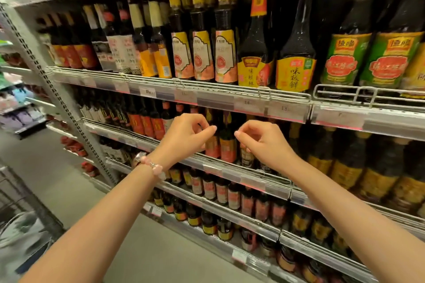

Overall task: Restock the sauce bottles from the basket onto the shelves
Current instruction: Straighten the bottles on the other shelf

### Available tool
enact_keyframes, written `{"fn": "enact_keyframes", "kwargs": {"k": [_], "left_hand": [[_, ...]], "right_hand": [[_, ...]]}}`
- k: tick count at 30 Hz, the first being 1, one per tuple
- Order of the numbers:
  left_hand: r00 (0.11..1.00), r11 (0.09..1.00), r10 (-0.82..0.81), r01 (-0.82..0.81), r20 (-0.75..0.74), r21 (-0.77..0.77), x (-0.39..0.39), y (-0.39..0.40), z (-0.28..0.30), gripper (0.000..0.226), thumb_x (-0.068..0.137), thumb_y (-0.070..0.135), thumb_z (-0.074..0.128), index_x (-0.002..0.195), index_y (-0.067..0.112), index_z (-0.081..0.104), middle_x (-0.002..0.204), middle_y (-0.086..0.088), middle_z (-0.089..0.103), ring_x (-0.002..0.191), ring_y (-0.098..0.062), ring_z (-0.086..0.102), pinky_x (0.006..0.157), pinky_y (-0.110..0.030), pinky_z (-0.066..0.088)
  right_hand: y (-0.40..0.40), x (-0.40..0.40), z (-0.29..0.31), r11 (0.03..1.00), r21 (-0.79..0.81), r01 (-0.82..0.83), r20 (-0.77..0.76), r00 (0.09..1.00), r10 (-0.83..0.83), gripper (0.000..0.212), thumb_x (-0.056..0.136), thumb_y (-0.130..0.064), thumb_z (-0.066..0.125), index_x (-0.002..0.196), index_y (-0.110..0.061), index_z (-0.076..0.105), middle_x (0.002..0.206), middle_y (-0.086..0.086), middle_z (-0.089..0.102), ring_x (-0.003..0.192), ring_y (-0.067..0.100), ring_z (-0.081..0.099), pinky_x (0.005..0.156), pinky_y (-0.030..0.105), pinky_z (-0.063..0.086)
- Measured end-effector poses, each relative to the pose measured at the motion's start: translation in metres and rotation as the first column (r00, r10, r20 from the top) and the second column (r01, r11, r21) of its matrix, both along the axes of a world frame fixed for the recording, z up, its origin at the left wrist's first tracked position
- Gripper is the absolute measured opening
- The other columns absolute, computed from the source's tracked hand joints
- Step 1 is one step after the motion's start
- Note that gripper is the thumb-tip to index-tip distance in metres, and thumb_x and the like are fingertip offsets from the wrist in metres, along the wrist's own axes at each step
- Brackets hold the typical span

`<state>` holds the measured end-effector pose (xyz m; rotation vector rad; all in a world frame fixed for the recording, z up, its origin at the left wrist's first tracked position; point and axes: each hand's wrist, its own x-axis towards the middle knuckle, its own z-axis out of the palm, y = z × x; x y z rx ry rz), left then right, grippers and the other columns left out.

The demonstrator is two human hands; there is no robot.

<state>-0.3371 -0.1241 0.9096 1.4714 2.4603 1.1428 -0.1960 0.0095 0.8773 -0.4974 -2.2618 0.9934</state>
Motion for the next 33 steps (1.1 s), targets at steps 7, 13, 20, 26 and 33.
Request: {"fn": "enact_keyframes", "kwargs": {"k": [7, 13, 20, 26, 33], "left_hand": [[0.995, 0.992, 0.097, -0.094, 0.031, -0.087, -0.091, 0.003, -0.032, 0.022, 0.085, 0.03, 0.062, 0.077, 0.01, 0.068, 0.059, -0.001, 0.066, 0.06, -0.013, 0.061, 0.065, -0.032, 0.052], [0.985, 0.979, 0.17, -0.167, 0.015, -0.115, -0.166, 0.026, -0.061, 0.011, 0.081, 0.024, 0.064, 0.086, 0.015, 0.067, 0.075, 0.0, 0.065, 0.072, -0.012, 0.06, 0.059, -0.02, 0.044], [0.974, 0.973, 0.207, -0.195, 0.096, -0.12, -0.233, 0.062, -0.096, 0.031, 0.082, 0.013, 0.063, 0.112, 0.006, 0.062, 0.093, -0.006, 0.066, 0.088, -0.018, 0.061, 0.076, -0.024, 0.044], [0.953, 0.959, 0.249, -0.267, 0.171, 0.093, -0.28, 0.087, -0.11, 0.037, 0.079, 0.015, 0.07, 0.108, 0.003, 0.051, 0.102, -0.008, 0.059, 0.09, -0.018, 0.055, 0.073, -0.022, 0.04], [0.959, 0.989, 0.066, -0.1, 0.274, 0.11, -0.309, 0.112, -0.112, 0.033, 0.078, 0.019, 0.073, 0.104, 0.001, 0.063, 0.102, -0.018, 0.069, 0.094, -0.029, 0.065, 0.086, -0.044, 0.054]], "right_hand": [[0.003, -0.074, -0.025, 0.999, 0.032, -0.014, 0.122, 0.992, 0.01, 0.014, 0.088, -0.032, 0.057, 0.089, -0.023, 0.068, 0.077, -0.005, 0.069, 0.07, 0.01, 0.062, 0.067, 0.032, 0.051], [0.02, -0.148, -0.046, 0.981, 0.19, -0.04, 0.191, 0.982, 0.003, 0.032, 0.091, -0.027, 0.053, 0.121, -0.017, 0.059, 0.105, 0.002, 0.065, 0.09, 0.017, 0.061, 0.082, 0.038, 0.052], [0.034, -0.217, -0.072, 0.97, 0.243, -0.01, 0.281, 0.958, -0.061, 0.043, 0.094, -0.023, 0.047, 0.136, -0.012, 0.044, 0.132, 0.008, 0.053, 0.121, 0.024, 0.051, 0.1, 0.033, 0.04], [0.019, -0.268, -0.086, 0.962, 0.001, 0.273, 0.246, 0.932, -0.265, 0.032, 0.095, -0.023, 0.046, 0.116, 0.001, 0.051, 0.104, 0.014, 0.059, 0.092, 0.023, 0.055, 0.074, 0.03, 0.043], [0.016, -0.308, -0.085, 0.874, -0.131, 0.469, 0.245, 0.869, -0.429, 0.031, 0.095, -0.017, 0.047, 0.065, -0.013, 0.038, 0.064, -0.007, 0.035, 0.058, 0.01, 0.039, 0.058, 0.025, 0.031]]}}
